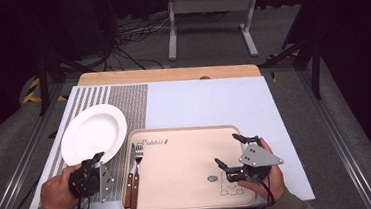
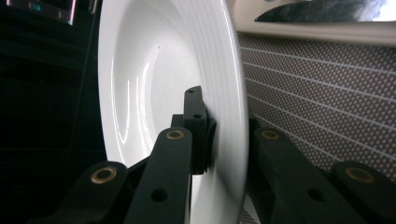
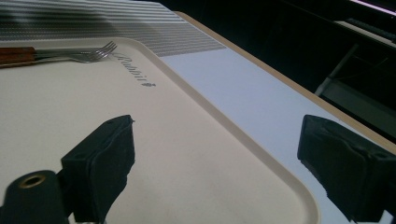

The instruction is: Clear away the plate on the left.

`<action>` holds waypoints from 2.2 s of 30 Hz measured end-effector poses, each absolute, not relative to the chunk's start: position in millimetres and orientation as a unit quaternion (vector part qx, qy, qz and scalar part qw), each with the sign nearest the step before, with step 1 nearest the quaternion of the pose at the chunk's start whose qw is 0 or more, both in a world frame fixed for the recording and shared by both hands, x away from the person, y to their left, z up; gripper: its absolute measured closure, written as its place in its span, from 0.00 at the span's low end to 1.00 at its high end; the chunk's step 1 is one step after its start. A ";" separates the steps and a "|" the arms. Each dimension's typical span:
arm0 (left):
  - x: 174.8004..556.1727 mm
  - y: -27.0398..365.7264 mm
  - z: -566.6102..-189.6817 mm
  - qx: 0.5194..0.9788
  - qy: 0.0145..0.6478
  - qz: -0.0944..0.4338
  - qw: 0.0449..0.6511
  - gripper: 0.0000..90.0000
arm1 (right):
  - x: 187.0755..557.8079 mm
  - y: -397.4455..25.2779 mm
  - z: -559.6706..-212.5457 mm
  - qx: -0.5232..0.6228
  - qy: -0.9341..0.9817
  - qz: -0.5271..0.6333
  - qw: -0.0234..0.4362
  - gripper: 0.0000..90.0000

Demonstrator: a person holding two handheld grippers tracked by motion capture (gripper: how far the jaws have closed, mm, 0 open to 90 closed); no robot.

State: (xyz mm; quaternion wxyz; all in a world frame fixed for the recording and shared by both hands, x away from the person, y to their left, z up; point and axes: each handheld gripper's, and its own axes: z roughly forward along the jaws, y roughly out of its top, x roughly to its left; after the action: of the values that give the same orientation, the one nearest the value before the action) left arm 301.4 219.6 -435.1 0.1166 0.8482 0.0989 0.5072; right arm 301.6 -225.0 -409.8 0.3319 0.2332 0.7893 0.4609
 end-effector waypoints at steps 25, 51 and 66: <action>309.0 175.3 -414.8 0.834 0.044 0.532 0.137 0.91 | 300.4 -225.2 -408.7 0.231 0.787 0.463 0.336 0.14; 296.2 114.8 -423.6 0.846 -0.044 0.506 0.164 0.91 | 304.1 -236.3 -406.7 0.255 0.773 0.464 0.350 0.14; 286.3 77.9 -438.9 0.857 -0.108 0.475 0.168 0.91 | 304.5 -245.5 -401.7 0.279 0.753 0.466 0.371 0.14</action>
State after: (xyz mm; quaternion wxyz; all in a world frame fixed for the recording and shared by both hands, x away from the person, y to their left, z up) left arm 286.3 77.9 -438.9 0.1681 0.8572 -0.1080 0.4747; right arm 304.5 -245.5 -401.7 0.3710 0.2789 0.7533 0.4659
